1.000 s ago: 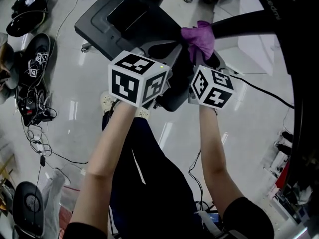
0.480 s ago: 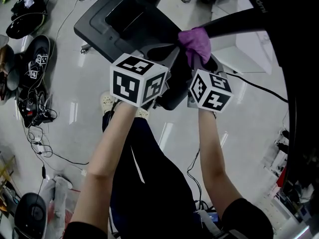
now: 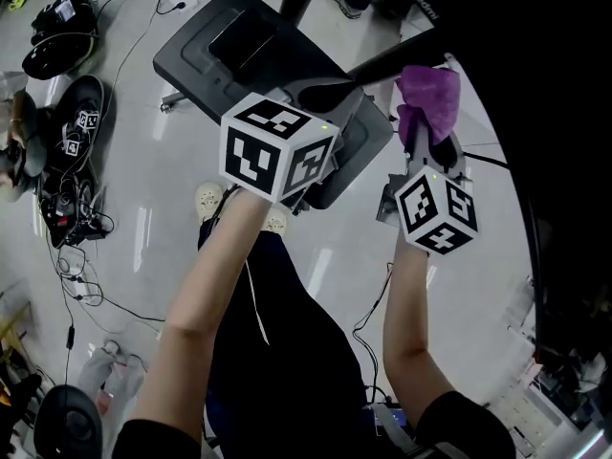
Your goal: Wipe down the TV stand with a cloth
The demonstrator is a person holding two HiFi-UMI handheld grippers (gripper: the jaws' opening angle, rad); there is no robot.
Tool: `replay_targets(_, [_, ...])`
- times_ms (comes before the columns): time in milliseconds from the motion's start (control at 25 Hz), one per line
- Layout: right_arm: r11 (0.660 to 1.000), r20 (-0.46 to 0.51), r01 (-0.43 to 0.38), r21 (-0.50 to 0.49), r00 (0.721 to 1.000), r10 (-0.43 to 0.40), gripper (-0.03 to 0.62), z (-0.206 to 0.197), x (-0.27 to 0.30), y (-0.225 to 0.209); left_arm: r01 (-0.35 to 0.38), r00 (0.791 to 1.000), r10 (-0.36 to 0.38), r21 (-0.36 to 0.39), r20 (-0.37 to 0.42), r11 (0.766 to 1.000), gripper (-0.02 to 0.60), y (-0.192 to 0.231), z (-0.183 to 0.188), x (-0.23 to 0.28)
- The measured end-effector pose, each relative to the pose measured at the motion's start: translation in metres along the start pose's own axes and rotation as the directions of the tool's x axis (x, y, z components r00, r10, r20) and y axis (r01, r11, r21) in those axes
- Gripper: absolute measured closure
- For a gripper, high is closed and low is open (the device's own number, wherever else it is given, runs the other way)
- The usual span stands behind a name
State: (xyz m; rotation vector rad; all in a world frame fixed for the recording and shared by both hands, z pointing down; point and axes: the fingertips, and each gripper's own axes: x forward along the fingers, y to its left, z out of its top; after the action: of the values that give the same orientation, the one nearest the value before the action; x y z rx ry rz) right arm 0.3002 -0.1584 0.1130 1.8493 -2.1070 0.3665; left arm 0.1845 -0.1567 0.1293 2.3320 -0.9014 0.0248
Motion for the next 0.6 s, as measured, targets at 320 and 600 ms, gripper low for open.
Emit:
replay_targets(320, [0.995, 0.148, 0.036, 0.092, 0.988, -0.049, 0.505, 0.058, -0.025, -0.024, 0.037, 0.999, -0.038, 0.07, 0.012, 0.997, 0.577, -0.032, 0.03, 0.002])
replay_targets(600, [0.996, 0.181, 0.013, 0.092, 0.983, -0.03, 0.505, 0.073, -0.006, -0.016, 0.037, 0.999, -0.04, 0.101, 0.021, 0.994, 0.576, -0.037, 0.033, -0.005])
